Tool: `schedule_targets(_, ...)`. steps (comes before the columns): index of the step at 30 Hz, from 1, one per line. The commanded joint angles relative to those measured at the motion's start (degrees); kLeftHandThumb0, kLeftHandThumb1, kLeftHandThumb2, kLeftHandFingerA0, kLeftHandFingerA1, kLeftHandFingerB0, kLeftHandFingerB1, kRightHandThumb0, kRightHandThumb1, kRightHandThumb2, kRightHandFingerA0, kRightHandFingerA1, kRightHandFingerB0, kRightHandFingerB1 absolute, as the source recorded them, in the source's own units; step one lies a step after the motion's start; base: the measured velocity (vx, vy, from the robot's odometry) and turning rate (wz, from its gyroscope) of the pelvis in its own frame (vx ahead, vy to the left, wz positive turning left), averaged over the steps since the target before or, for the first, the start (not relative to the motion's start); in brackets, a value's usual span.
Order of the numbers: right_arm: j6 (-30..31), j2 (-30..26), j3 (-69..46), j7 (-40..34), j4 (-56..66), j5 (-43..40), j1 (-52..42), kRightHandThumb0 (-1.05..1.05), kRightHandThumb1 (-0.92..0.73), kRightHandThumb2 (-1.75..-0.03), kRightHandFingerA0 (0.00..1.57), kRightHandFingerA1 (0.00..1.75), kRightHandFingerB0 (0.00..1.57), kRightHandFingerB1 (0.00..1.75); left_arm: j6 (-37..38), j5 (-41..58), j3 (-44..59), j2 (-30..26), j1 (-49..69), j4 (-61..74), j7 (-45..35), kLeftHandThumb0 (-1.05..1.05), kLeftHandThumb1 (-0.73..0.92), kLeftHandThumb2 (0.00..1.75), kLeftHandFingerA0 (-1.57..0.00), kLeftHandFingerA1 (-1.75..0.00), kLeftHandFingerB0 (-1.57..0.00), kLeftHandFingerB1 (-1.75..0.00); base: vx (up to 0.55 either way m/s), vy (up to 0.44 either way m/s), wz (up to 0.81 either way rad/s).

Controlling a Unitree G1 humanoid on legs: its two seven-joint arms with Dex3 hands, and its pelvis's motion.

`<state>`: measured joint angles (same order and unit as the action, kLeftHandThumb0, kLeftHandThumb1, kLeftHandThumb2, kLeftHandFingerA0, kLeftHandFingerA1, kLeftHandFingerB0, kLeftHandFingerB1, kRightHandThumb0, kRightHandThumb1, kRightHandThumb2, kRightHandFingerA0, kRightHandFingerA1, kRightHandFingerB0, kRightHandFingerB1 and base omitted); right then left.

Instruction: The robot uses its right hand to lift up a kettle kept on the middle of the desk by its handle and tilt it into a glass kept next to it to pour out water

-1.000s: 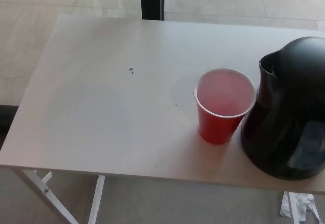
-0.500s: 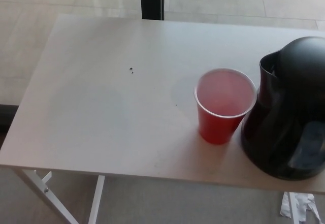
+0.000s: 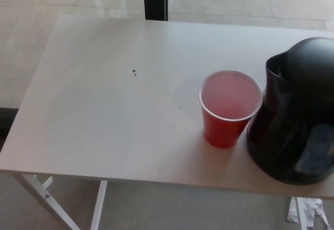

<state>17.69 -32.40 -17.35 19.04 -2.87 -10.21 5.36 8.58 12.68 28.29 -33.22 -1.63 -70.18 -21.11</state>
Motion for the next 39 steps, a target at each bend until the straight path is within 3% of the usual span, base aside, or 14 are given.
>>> schedule_targets(1, 1.19, -1.12, 0.55, 0.48, 0.06, 1.48, -1.83, -0.27, -0.66, -0.59, 0.86, 0.74, 0.4, 0.38, 1.09, -0.34, -0.88, -0.6, -0.07, -0.04, 0.81, -0.81, 0.68, 1.06, -0.45, -0.6, -0.28, -0.52, 0.0, 0.0, 0.0)
schedule_targets(4, 1.87, -0.4, -0.95, 2.72, -1.06, -1.9, -1.18, -0.05, -0.68, -0.89, 0.93, 1.65, 0.87, 0.65, 0.68, -0.18, -1.02, -0.67, -0.29, -0.26, 0.99, -0.8, 0.85, 0.65, -0.51, -0.53, -0.32, -0.39, 0.0, 0.0, 0.0)
schedule_targets(9, -6.57, 0.9, -0.44, 2.59, -1.9, -0.18, -1.72, 0.02, -0.55, -1.27, 1.22, 1.42, 1.01, 1.21, 0.87, 0.18, -0.87, -0.85, 0.15, -0.27, 0.53, -0.8, 0.87, 0.65, -0.51, -0.53, -0.33, -0.39, 0.0, 0.0, 0.0)
schedule_targets(10, -6.44, 1.09, -0.13, 1.05, -1.06, 1.0, -1.96, 0.01, -0.51, -1.36, 0.95, 1.72, 0.88, 1.5, 0.83, 0.2, -0.86, -0.81, 0.09, -0.39, 0.53, -0.81, 0.86, 0.65, -0.51, -0.53, -0.33, -0.39, 0.0, 0.0, 0.0)
schedule_targets(15, -10.06, 2.26, 0.39, -1.75, 0.05, 3.67, -3.1, -0.01, -0.55, -1.21, 1.22, 1.48, 0.98, 1.29, 0.71, -0.05, -1.09, -0.78, -0.04, -0.47, 0.92, -0.81, 0.87, 0.66, -0.53, -0.51, -0.33, -0.39, 0.0, 0.0, 0.0)
schedule_targets(17, -14.15, 1.9, 1.25, -1.82, -0.08, 5.34, -3.51, -0.01, -0.53, -1.24, 0.89, 1.75, 0.81, 1.54, 0.47, -0.16, -1.22, -0.86, -0.19, -0.41, 1.13, -0.81, 0.88, 0.66, -0.53, -0.51, -0.33, -0.38, 0.0, 0.0, 0.0)
schedule_targets(27, -16.74, 3.82, 0.7, -3.85, 0.74, 4.04, -0.89, 0.03, -0.5, -1.34, 0.95, 1.75, 0.78, 1.73, 0.5, -0.12, -1.52, -1.32, -0.57, -0.11, 1.2, -0.82, 0.88, 0.66, -0.53, -0.49, -0.34, -0.37, 0.0, 0.0, 0.0)
schedule_targets(28, -15.04, 3.41, 0.79, -5.31, 2.0, 5.67, -0.93, -0.03, -0.51, -1.21, 1.25, 1.49, 1.09, 1.37, 0.72, 0.06, -1.36, -1.42, -0.43, -0.19, 0.83, -0.83, 0.88, 0.66, -0.52, -0.5, -0.33, -0.38, 0.0, 0.0, 0.0)
schedule_targets(29, -12.77, 2.65, 0.86, -6.36, 3.01, 7.18, -1.01, -0.08, -0.6, -1.04, 0.88, 1.75, 0.75, 1.73, 0.33, 0.2, -1.25, -1.52, -0.45, -0.09, 0.87, -0.88, 0.74, 1.1, -0.47, -0.59, -0.28, -0.5, 0.0, 0.0, 0.0)
schedule_targets(31, -9.33, 3.5, -0.73, -7.36, 3.46, 5.09, 0.24, -0.04, -0.58, -1.1, 0.94, 1.75, 0.75, 1.64, -0.11, 0.61, -0.93, -1.79, -0.7, -0.1, 0.39, -0.85, 0.88, 0.66, -0.5, -0.5, -0.33, -0.38, 0.0, 0.0, 0.0)
schedule_targets(32, -5.3, 4.61, -2.55, -8.2, 4.5, 2.25, 1.51, 0.0, -0.53, -1.22, 0.95, 1.75, 0.82, 1.58, 0.2, 0.48, -0.99, -1.87, -0.79, -0.11, 0.6, -0.86, 0.72, 1.09, -0.47, -0.6, -0.29, -0.51, 0.0, 0.0, 0.0)
schedule_targets(36, -1.53, 6.29, -4.91, -9.6, 5.42, 1.26, 3.78, 0.05, -0.45, -1.35, 0.91, 1.75, 0.81, 1.58, 0.37, 0.14, -1.19, -2.03, -0.55, -0.11, 0.95, -0.88, 0.74, 1.1, -0.47, -0.59, -0.28, -0.5, 0.0, 0.0, 0.0)
schedule_targets(37, 0.05, 6.71, -5.78, -9.84, 5.74, 0.76, 4.68, 0.03, -0.45, -1.38, 0.92, 1.75, 0.76, 1.65, 0.34, 0.24, -1.09, -2.0, -0.46, -0.05, 1.03, -0.83, 0.88, 0.66, -0.54, -0.52, -0.33, -0.38, 0.0, 0.0, 0.0)
schedule_targets(39, 2.72, 6.93, -6.56, -10.74, 6.35, 1.23, 6.14, 0.0, -0.4, -1.41, 0.9, 1.75, 0.82, 1.59, -0.09, 0.85, -0.55, -2.03, -0.67, -0.3, 0.41, -0.85, 0.72, 1.09, -0.46, -0.61, -0.27, -0.51, 0.0, 0.0, 0.0)
